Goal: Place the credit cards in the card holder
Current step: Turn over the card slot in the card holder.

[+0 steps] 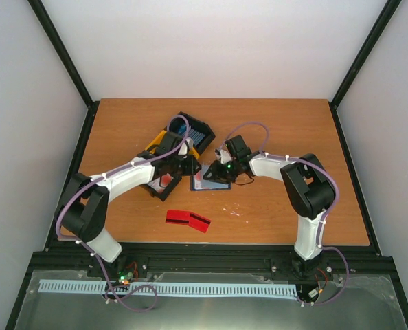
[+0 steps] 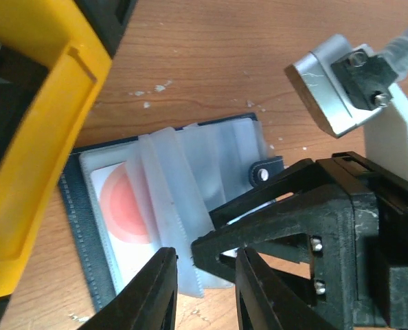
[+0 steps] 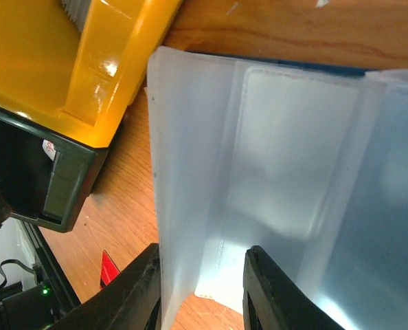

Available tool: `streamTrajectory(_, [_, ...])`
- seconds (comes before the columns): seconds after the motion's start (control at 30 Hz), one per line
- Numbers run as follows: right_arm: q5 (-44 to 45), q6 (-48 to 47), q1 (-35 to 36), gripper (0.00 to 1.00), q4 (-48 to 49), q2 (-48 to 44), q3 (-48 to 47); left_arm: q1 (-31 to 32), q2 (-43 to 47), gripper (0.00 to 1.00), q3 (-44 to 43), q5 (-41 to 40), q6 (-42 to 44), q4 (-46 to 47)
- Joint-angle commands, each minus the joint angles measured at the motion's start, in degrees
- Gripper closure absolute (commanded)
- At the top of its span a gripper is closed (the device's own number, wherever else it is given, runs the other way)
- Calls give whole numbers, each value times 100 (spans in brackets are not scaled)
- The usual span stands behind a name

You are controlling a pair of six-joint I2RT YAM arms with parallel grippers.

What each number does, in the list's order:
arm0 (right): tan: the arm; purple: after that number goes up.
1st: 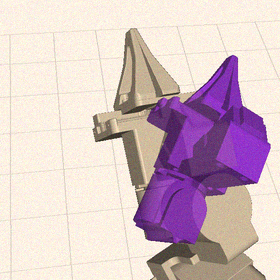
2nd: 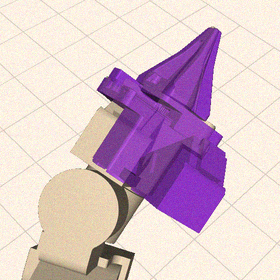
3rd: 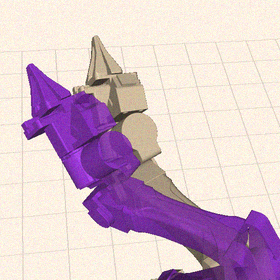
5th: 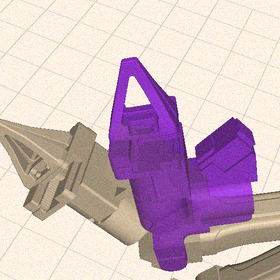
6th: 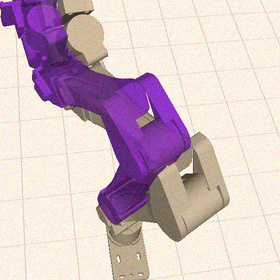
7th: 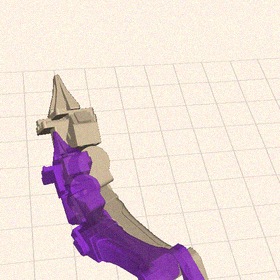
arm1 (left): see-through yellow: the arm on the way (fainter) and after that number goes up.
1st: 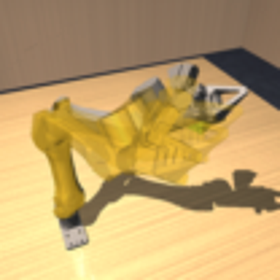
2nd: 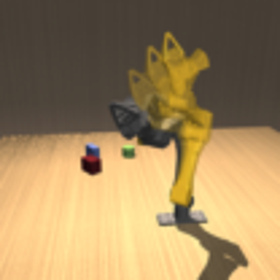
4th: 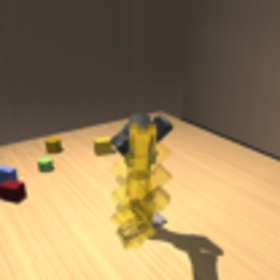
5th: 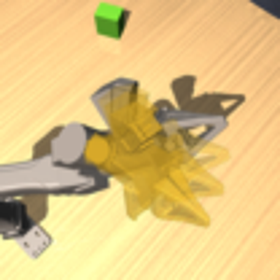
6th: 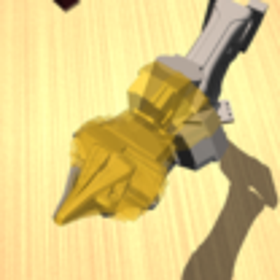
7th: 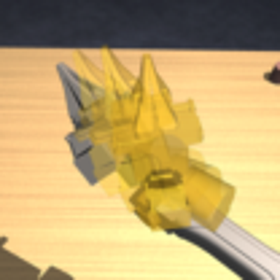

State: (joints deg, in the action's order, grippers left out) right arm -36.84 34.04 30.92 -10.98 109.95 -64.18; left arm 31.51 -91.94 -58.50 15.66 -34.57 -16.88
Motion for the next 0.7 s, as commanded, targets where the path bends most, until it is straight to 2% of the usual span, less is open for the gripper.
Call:
streamTrajectory(0.0, [58, -238, 37, 65, -320, 28, -98, 9, -146, 74, -96, 467, -15, 384])
streamTrajectory(0.07, [119, -274, 37, 61, -423, -2, -82, -4, -183, 74, -93, 600, -2, 465])
streamTrajectory(0.3, [158, -284, 32, 58, -508, -61, -26, -15, -492, 73, -164, 1108, 130, 655])
streamTrajectory(0.5, [251, -259, 37, 53, -535, -179, 61, -14, -596, 73, -129, 987, 95, 603])
streamTrajectory(0.67, [505, -134, 37, 52, -576, -286, 188, -26, -908, 74, -269, 763, 79, 227])
